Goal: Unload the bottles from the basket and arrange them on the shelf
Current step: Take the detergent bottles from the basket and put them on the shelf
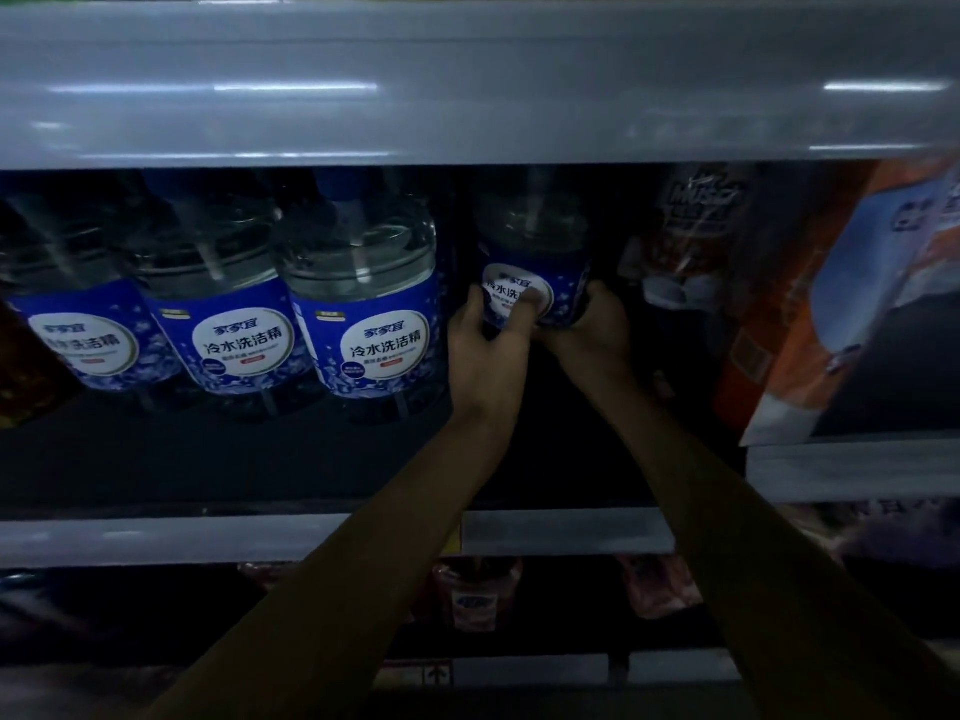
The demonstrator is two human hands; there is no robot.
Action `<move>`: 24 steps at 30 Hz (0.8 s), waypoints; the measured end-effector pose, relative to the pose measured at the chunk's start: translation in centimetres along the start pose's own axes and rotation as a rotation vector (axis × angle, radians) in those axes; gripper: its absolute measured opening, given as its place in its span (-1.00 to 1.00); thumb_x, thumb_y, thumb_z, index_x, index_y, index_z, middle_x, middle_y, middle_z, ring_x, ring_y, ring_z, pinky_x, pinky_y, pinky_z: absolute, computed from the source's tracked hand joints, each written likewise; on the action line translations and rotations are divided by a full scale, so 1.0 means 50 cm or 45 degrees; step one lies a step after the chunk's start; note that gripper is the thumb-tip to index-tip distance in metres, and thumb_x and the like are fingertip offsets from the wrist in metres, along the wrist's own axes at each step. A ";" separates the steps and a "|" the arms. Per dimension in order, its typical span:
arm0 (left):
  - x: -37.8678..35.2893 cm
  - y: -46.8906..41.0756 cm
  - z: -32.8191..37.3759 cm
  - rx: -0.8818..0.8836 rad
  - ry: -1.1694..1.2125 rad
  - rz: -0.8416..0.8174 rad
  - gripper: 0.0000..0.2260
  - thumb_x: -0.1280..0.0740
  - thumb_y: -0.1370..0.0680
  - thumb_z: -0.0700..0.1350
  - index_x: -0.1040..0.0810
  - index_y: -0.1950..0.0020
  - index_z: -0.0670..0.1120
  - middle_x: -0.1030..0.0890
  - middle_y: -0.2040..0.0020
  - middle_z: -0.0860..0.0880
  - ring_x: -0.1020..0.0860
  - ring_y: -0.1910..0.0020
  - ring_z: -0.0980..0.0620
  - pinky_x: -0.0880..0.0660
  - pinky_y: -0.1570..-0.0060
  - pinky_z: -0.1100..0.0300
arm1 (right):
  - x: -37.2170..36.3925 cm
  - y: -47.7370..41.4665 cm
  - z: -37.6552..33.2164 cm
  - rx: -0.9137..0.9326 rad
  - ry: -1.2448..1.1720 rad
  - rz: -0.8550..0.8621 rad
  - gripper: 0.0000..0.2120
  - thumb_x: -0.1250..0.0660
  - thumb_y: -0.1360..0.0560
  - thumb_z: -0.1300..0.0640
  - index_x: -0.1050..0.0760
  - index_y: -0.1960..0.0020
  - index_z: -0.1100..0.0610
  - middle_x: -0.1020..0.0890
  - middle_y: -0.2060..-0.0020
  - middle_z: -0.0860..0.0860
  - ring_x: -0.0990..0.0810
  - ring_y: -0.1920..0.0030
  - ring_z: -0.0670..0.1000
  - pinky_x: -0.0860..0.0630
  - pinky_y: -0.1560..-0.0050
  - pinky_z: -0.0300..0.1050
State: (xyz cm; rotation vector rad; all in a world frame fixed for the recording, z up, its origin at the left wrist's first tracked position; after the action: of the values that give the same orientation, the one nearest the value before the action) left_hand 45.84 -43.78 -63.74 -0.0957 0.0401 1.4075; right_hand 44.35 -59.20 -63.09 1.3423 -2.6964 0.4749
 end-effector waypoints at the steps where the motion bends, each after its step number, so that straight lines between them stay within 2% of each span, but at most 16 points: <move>1: 0.001 -0.006 -0.017 0.012 -0.001 0.003 -0.18 -0.46 -0.36 0.33 -0.32 -0.58 0.16 -0.51 -0.45 0.03 -0.50 -0.40 0.04 -0.47 -0.39 -0.03 | -0.004 -0.001 0.006 -0.012 0.006 -0.017 -0.42 -0.64 -0.31 0.29 -0.53 -0.28 0.22 -0.65 -0.11 0.04 -0.62 -0.04 -0.03 -0.50 0.18 -0.46; 4: 0.001 -0.012 -0.036 -0.027 -0.065 -0.029 -0.29 -0.46 -0.39 0.23 -0.39 -0.53 0.18 -0.50 -0.44 0.03 -0.51 -0.39 0.02 -0.50 -0.36 -0.07 | -0.010 -0.001 0.019 -0.045 -0.048 -0.020 -0.42 -0.61 -0.34 0.35 -0.52 -0.32 0.26 -0.67 -0.15 0.10 -0.65 -0.07 0.00 -0.56 0.11 -0.38; 7: 0.009 -0.005 -0.020 -0.047 -0.025 -0.021 -0.26 -0.44 -0.38 0.21 -0.38 -0.55 0.15 -0.48 -0.46 0.06 -0.48 -0.42 0.06 -0.45 -0.42 -0.03 | -0.013 0.011 0.019 -0.031 -0.072 -0.025 -0.40 -0.59 -0.35 0.36 -0.50 -0.35 0.23 -0.66 -0.12 0.06 -0.62 0.02 -0.15 -0.53 0.14 -0.45; 12: 0.015 0.009 -0.008 -0.121 -0.094 -0.022 -0.36 -0.42 -0.42 0.08 -0.45 -0.51 0.09 -0.56 -0.39 0.06 -0.51 -0.38 0.10 -0.45 -0.42 -0.02 | -0.008 0.042 0.025 -0.067 -0.040 0.113 -0.35 -0.62 -0.36 0.18 -0.47 -0.39 0.05 -0.66 -0.19 -0.01 -0.62 -0.14 -0.03 -0.57 -0.11 -0.14; 13: 0.015 0.013 -0.008 -0.103 -0.117 -0.023 -0.38 -0.41 -0.42 0.06 -0.46 -0.49 0.07 -0.56 -0.38 0.05 -0.51 -0.37 0.10 -0.46 -0.41 -0.02 | -0.006 0.047 0.025 -0.080 -0.029 0.140 -0.34 -0.60 -0.37 0.18 -0.46 -0.42 0.05 -0.65 -0.20 -0.02 -0.61 -0.15 -0.04 -0.55 -0.11 -0.16; 16: 0.015 0.033 -0.001 -0.057 -0.162 -0.030 -0.41 -0.43 -0.48 0.00 -0.42 -0.51 0.01 -0.55 -0.34 0.03 -0.51 -0.32 0.07 -0.47 -0.37 0.08 | 0.007 0.061 0.032 -0.131 0.008 0.187 -0.39 -0.57 -0.41 0.20 -0.46 -0.41 0.09 -0.61 -0.07 -0.08 -0.57 -0.07 -0.08 -0.42 0.11 -0.37; 18: 0.022 0.041 -0.004 -0.035 -0.198 -0.008 -0.48 -0.43 -0.56 -0.11 -0.42 -0.51 -0.05 -0.56 -0.32 0.00 -0.51 -0.29 0.07 -0.48 -0.30 0.16 | 0.019 0.070 0.040 -0.169 0.014 0.227 -0.43 -0.59 -0.39 0.21 -0.48 -0.34 0.08 -0.63 0.05 -0.09 -0.61 -0.01 -0.05 -0.41 0.16 -0.35; 20: 0.034 0.044 -0.004 -0.027 -0.283 0.021 -0.53 -0.42 -0.58 -0.12 -0.45 -0.49 -0.07 -0.57 -0.32 -0.04 -0.53 -0.28 0.04 -0.49 -0.20 0.24 | 0.032 0.077 0.049 -0.197 -0.015 0.281 -0.52 -0.58 -0.39 0.25 -0.51 -0.24 0.06 -0.59 0.18 -0.15 -0.63 0.04 -0.03 -0.44 0.16 -0.33; 22: 0.041 0.051 0.000 -0.030 -0.328 0.014 -0.58 -0.42 -0.58 -0.13 -0.50 -0.44 -0.09 -0.61 -0.28 -0.04 -0.56 -0.22 0.06 -0.47 -0.05 0.35 | 0.042 0.085 0.052 -0.217 -0.021 0.291 -0.58 -0.56 -0.41 0.28 -0.52 -0.19 0.05 -0.57 0.21 -0.16 -0.61 0.10 -0.06 -0.44 0.18 -0.35; 24: 0.050 0.061 0.002 -0.028 -0.339 0.004 -0.61 -0.42 -0.57 -0.16 -0.53 -0.40 -0.09 -0.64 -0.23 -0.02 -0.57 -0.18 0.08 -0.47 -0.03 0.36 | 0.046 0.097 0.049 -0.234 -0.010 0.262 -0.58 -0.55 -0.43 0.29 -0.53 -0.23 0.09 -0.57 0.19 -0.13 -0.58 0.11 -0.09 -0.44 0.18 -0.35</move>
State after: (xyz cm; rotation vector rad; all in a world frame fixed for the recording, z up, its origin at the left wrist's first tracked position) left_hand 43.20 -40.84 -63.96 0.0740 -0.1956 1.4138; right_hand 39.25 -59.01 -66.02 1.0289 -2.8178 0.2299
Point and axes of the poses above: each hand's wrist, its own y-axis away from the middle knuckle, its own x-axis out of the back of the hand, z = x × y, the point moved 9 cm from there along -y, towards the middle knuckle
